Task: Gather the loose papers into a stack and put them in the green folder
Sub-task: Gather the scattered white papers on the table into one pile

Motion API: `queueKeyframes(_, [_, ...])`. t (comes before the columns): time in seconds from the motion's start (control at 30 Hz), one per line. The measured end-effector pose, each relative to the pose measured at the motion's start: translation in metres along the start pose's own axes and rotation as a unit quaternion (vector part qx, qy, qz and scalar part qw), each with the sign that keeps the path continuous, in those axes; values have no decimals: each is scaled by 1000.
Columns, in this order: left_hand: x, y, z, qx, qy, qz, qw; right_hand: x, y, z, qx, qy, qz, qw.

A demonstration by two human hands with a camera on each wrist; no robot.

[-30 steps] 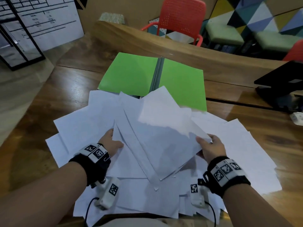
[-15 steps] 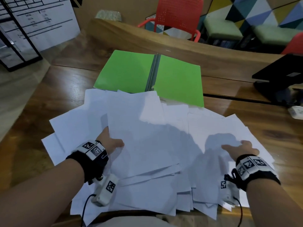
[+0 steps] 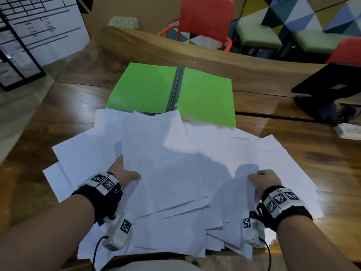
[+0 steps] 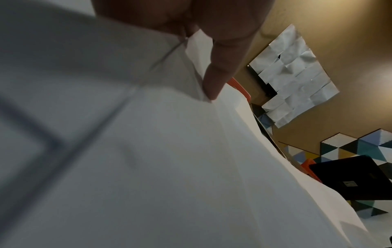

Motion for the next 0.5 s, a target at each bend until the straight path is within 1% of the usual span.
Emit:
queueKeyframes(0.07, [0,1,-2,4,-8,1,1000,-12,-1,5,-23,-50,-43,998])
queueKeyframes(0.13, [2,1,-3,4,-23,8,1000,-18,5,2,-17,-39,-71,997])
queueKeyframes(0.2, [2,1,-3,4,-30,8,1000,-9,9,-5,6,-26,-38,999])
queueKeyframes(0.27, [-1,2,-5,3,-40,1,999,14,13,-18,39,-9,18,999])
queueKeyframes(0.37, [-1,3,-10,-2,-53,-5,999,58,34,-54,132,15,94,987])
queueKeyframes(0.43, [0,2,-12,1,-51,-11,999,88,48,-76,192,-16,136,972])
queueKeyframes(0.47, [0,1,-12,-1,-53,-13,999,101,57,-87,227,-52,136,963])
queueKeyframes(0.5, [0,1,-12,-1,-57,-16,998,113,63,-96,260,-99,117,953])
Point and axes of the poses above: each hand's wrist, its own y-axis away from the middle knuckle, its own x-axis out of the back of the hand, z = x × y, the point moved 8 cm from there along -y, towards the middle knuckle
